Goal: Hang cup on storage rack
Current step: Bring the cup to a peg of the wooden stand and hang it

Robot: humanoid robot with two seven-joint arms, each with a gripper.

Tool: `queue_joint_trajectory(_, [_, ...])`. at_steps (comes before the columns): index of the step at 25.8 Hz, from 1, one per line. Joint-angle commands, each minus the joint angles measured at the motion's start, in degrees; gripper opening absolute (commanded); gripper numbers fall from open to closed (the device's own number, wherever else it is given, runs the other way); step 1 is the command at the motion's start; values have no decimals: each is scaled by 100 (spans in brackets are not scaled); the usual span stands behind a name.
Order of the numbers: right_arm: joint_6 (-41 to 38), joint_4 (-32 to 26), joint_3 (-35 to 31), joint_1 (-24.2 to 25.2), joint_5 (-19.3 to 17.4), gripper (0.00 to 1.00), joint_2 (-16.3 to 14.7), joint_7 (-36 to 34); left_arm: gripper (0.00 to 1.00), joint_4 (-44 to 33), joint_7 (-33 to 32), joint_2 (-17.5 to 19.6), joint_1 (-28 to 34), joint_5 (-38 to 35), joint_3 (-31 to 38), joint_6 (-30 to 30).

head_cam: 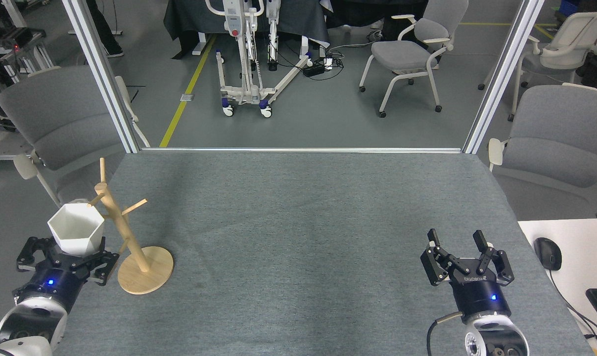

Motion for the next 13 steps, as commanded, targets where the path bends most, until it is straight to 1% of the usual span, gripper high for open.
queue_joint_trajectory(1, [4,4,-22,-2,0,99,-19,-3,0,24,-14,-1,7,-113,-56,9])
queue_joint_trajectory(2, [4,13,-22,-2,0,99,-19,-3,0,33,-14,-1,7,-113,-56,9])
queue_joint_trajectory(3, [4,22,-22,-2,0,99,-19,-3,4,33,-22,-10,-2,-105,-56,9])
queue_joint_trajectory(4, [4,31,-22,-2,0,99,-11,-3,28,41,-22,-10,-2,-105,-56,18])
queue_joint_trajectory(5, [4,31,-22,-2,0,99,-11,-3,47,41,-22,-10,-2,-105,-56,27])
queue_joint_trajectory(8, [4,39,-31,-11,0,99,-2,5,83,50,13,-10,-2,-96,-65,273])
queue_joint_trajectory(9, [4,39,-22,-11,0,99,-2,-3,94,68,57,-19,-2,-96,-65,335])
queue_joint_trajectory(11, [4,39,-22,-11,0,99,25,6,96,77,83,-89,-2,-96,-65,370])
queue_joint_trajectory(13, [4,39,-13,-11,0,99,7,6,97,77,92,-133,15,-96,-65,361])
